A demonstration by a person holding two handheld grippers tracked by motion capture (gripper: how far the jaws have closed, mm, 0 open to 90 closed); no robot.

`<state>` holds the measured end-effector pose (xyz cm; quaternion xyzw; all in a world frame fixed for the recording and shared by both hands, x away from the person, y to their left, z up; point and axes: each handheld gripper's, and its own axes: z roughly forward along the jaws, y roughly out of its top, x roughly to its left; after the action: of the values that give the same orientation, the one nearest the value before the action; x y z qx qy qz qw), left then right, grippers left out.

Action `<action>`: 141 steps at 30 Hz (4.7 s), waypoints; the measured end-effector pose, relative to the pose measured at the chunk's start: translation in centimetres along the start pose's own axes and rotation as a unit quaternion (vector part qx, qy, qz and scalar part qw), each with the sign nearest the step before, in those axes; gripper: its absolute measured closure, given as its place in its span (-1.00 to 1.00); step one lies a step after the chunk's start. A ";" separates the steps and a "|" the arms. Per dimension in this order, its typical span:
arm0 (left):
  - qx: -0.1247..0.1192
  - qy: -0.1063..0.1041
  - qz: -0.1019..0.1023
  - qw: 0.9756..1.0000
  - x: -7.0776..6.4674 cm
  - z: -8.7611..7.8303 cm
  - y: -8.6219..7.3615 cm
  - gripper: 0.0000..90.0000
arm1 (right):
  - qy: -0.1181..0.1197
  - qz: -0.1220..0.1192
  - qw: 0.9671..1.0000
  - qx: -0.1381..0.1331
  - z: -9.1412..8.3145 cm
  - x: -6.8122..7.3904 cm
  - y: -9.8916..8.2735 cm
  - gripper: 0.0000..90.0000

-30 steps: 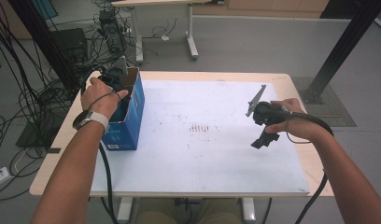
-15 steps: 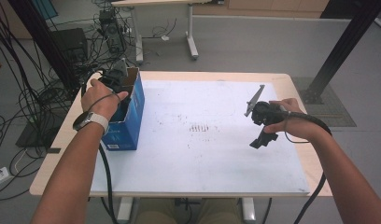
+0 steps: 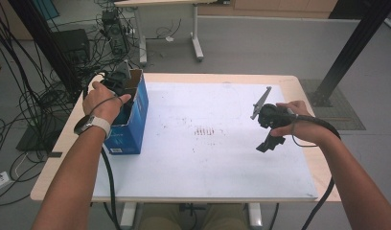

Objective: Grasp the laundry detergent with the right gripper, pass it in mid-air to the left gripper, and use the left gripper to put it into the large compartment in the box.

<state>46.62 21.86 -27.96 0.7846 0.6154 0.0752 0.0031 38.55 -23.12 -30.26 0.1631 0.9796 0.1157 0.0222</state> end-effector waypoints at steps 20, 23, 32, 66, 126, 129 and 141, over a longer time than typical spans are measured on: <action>0.002 0.000 0.000 1.000 0.0 0.0 0.1 -0.17 | 0.000 0.000 1.000 0.001 0.0 0.0 -0.1 -0.85; 0.002 0.000 0.000 1.000 0.1 0.0 0.1 -0.17 | 0.000 0.000 1.000 0.001 0.1 0.0 -0.1 -0.85; 0.001 0.000 0.000 1.000 0.1 0.0 0.0 -0.17 | 0.000 0.000 1.000 0.000 0.1 0.0 -0.1 -0.85; 0.000 0.000 0.002 1.000 0.1 0.1 0.0 -0.17 | 0.000 0.001 1.000 0.002 0.1 0.1 -0.2 -0.85; -0.026 -0.028 0.021 0.999 0.8 -1.4 -0.7 -0.46 | 0.005 -0.003 1.000 0.002 0.5 0.6 0.1 -0.85; -0.027 -0.026 0.027 0.999 0.8 -1.7 -0.7 -0.47 | 0.005 -0.003 1.000 0.004 0.5 0.6 0.0 -0.86; -0.052 -0.045 0.030 0.997 0.4 -4.5 -0.7 -0.71 | 0.004 -0.002 1.000 0.010 0.4 0.6 0.0 -0.85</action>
<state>45.48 22.00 -23.58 0.8042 0.5859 0.0714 0.0694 37.98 -22.80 -30.67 0.1613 0.9810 0.1062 0.0171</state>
